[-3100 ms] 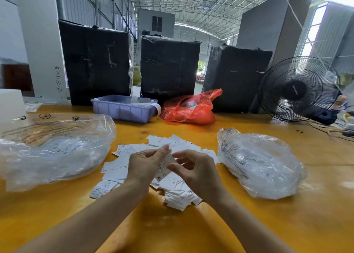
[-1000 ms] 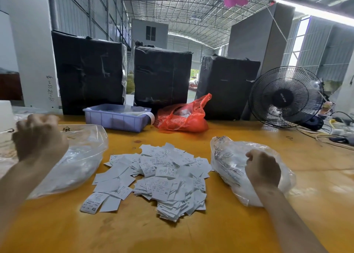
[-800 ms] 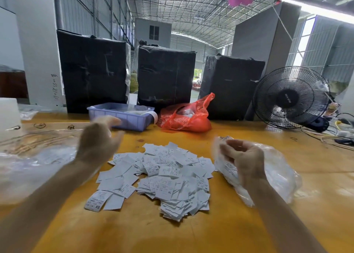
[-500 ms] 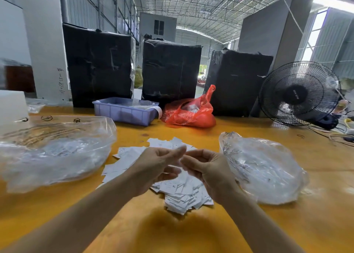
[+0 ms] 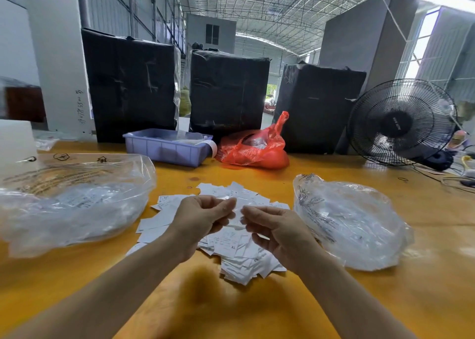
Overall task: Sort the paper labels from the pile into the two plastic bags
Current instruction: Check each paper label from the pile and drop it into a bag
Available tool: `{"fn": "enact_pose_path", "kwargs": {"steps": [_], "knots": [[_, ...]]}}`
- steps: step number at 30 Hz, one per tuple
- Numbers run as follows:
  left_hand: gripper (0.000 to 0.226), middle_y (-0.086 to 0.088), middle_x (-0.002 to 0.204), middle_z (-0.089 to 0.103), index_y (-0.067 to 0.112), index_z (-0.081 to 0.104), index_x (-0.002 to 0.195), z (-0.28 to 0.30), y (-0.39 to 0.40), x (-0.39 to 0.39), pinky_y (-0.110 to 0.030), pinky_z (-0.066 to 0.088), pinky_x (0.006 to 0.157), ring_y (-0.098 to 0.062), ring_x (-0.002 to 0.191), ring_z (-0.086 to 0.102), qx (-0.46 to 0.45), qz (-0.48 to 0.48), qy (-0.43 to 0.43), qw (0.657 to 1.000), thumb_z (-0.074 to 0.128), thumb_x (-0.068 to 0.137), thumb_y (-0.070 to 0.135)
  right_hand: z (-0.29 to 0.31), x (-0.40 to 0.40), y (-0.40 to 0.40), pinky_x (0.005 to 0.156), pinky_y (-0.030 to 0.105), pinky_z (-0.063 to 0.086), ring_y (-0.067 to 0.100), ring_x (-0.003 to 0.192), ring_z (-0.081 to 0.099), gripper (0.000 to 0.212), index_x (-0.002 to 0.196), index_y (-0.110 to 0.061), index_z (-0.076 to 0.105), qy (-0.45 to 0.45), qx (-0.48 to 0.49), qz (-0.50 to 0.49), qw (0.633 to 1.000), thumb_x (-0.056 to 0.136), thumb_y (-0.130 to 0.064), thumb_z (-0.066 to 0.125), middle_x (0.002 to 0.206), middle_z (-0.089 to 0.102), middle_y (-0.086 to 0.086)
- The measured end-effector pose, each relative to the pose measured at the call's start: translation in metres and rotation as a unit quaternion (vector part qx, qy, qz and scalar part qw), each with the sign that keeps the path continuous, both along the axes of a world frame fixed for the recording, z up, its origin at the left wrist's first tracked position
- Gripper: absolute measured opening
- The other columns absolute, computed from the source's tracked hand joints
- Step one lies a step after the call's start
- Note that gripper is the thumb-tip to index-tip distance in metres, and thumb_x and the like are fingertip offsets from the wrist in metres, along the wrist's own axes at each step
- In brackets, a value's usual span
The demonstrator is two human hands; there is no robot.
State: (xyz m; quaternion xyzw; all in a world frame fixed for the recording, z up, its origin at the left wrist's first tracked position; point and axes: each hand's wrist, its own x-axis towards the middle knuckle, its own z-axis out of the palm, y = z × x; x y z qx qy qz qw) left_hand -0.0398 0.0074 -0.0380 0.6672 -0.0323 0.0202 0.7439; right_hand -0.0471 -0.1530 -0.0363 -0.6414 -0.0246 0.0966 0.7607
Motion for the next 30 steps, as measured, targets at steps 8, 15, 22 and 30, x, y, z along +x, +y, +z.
{"fn": "enact_pose_path", "kwargs": {"steps": [8,15,22,30], "knots": [[0.042,0.0,0.076,0.073,0.011,0.069,0.091,0.001,0.004,0.0,-0.022,0.05,0.063,-0.009,0.064,0.065,0.035,-0.05,0.016,0.998,0.073,0.06,0.04,0.0,-0.004,-0.001,0.066,0.024,0.041,0.009,0.061,0.057,0.023,0.061,-0.016,0.067,-0.068,-0.083,0.024,0.994,0.052,-0.033,0.08,0.064,0.066,0.0],[0.034,-0.023,0.088,0.071,0.012,0.076,0.084,0.006,0.016,0.001,-0.025,0.048,0.066,-0.019,0.072,0.061,0.169,-0.13,-0.026,0.977,0.079,0.056,0.031,-0.006,-0.002,0.005,0.05,0.015,0.04,0.006,0.051,0.051,0.017,0.065,-0.007,0.065,-0.152,-0.173,0.042,0.972,0.074,-0.014,0.078,0.058,0.06,0.003],[0.018,0.0,0.057,0.066,0.006,0.072,0.075,-0.003,0.024,0.014,-0.015,0.047,0.051,-0.007,0.052,0.055,0.141,-0.02,-0.014,0.99,0.073,0.076,0.023,-0.016,0.005,0.004,0.059,0.023,0.05,0.007,0.062,0.06,0.016,0.083,-0.012,0.068,-0.238,-0.278,-0.029,0.93,0.083,-0.027,0.07,0.073,0.069,0.001],[0.016,0.002,0.056,0.068,0.008,0.069,0.072,-0.01,0.03,0.021,-0.013,0.048,0.048,-0.006,0.051,0.059,0.076,0.06,-0.006,0.995,0.068,0.084,0.019,-0.039,0.022,0.027,0.095,0.038,0.04,0.025,0.113,0.045,0.074,0.127,-0.015,0.053,-0.256,-0.602,-0.041,0.756,0.071,-0.059,0.07,0.12,0.059,0.006]]}}
